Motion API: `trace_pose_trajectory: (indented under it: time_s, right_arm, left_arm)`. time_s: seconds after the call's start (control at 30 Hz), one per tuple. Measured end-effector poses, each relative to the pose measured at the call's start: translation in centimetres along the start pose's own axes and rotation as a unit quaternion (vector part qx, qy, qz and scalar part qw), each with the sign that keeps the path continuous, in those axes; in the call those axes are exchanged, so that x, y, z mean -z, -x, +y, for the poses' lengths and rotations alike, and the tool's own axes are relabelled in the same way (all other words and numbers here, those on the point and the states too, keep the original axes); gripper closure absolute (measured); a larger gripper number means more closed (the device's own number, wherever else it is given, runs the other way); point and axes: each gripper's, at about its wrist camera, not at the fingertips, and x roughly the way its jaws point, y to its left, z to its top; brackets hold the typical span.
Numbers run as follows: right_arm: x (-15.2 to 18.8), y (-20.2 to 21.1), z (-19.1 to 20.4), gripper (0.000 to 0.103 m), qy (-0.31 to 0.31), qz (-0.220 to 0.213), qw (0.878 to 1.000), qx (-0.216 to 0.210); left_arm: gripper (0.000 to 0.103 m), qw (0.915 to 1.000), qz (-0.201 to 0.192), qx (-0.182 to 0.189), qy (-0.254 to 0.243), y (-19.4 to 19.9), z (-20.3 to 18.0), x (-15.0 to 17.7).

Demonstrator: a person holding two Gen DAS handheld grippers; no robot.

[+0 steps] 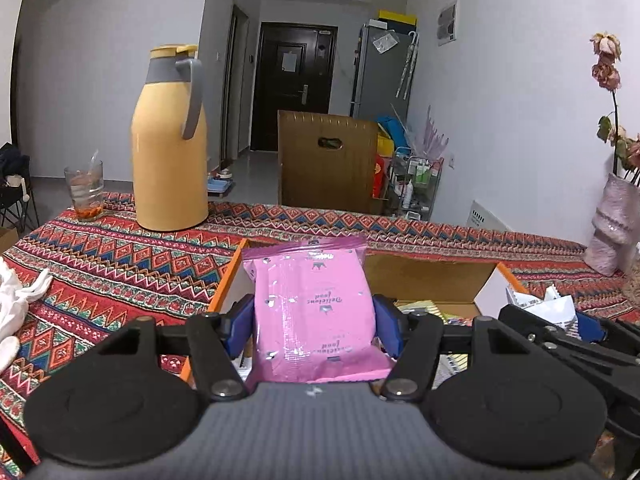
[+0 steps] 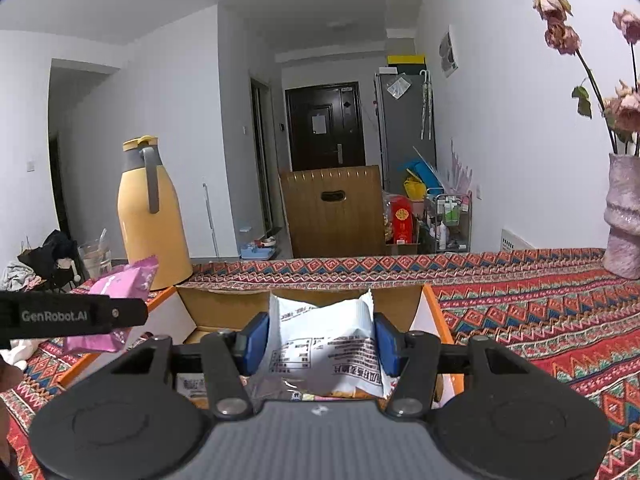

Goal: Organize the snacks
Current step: 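Carry the white and pink packets into the box and open both tools, then move both tools back over the snack pile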

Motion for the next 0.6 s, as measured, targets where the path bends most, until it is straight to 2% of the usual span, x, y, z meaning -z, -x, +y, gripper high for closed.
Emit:
trace_pose_trajectory:
  time_s: [0.23,0.3,0.37,0.4,0.43,0.47,0.53,0.6]
  right_arm:
    - [0.7,-0.9,-0.4,0.049,-0.007,0.021,1.0,-0.002]
    - [0.8,-1.2,-0.3,0.044,-0.006,0.025,1.0,-0.002]
    - [0.8,-1.2,-0.1,0.041,-0.006,0.024,1.0,-0.001]
    - [0.8,-1.1,-0.2,0.038,-0.008,0.024,1.0,-0.002]
    - [0.8,-1.0,-0.2,0.026,-0.011,0.023,1.0,-0.001]
    - [0.9,-1.0,-0.3,0.011,-0.013,0.022,1.0,0.001]
    - [1.1,-0.7,-0.4,0.0,-0.016,0.019,1.0,0.004]
    - [1.0,-0.7,-0.4,0.0,-0.017,0.022,1.0,0.005]
  left_arm:
    - [0.04,0.9997,0.019,-0.003,-0.014,-1.2,-0.4,0.8]
    - [0.039,0.9997,0.022,-0.003,-0.012,-1.2,-0.3,0.9]
    - [0.031,0.9998,0.018,-0.004,-0.006,-0.9,-0.2,0.9]
    - [0.02,0.9999,0.014,-0.004,-0.002,-0.7,-0.1,0.9]
    - [0.009,0.9999,0.009,-0.006,0.002,-0.5,0.1,0.8]
    - [0.004,0.9999,0.006,-0.007,0.006,-0.3,0.2,0.8]
    - [0.0,0.9999,0.001,-0.01,0.013,0.1,0.5,0.7]
    - [0.0,0.9998,0.004,-0.01,0.02,0.1,0.6,0.6]
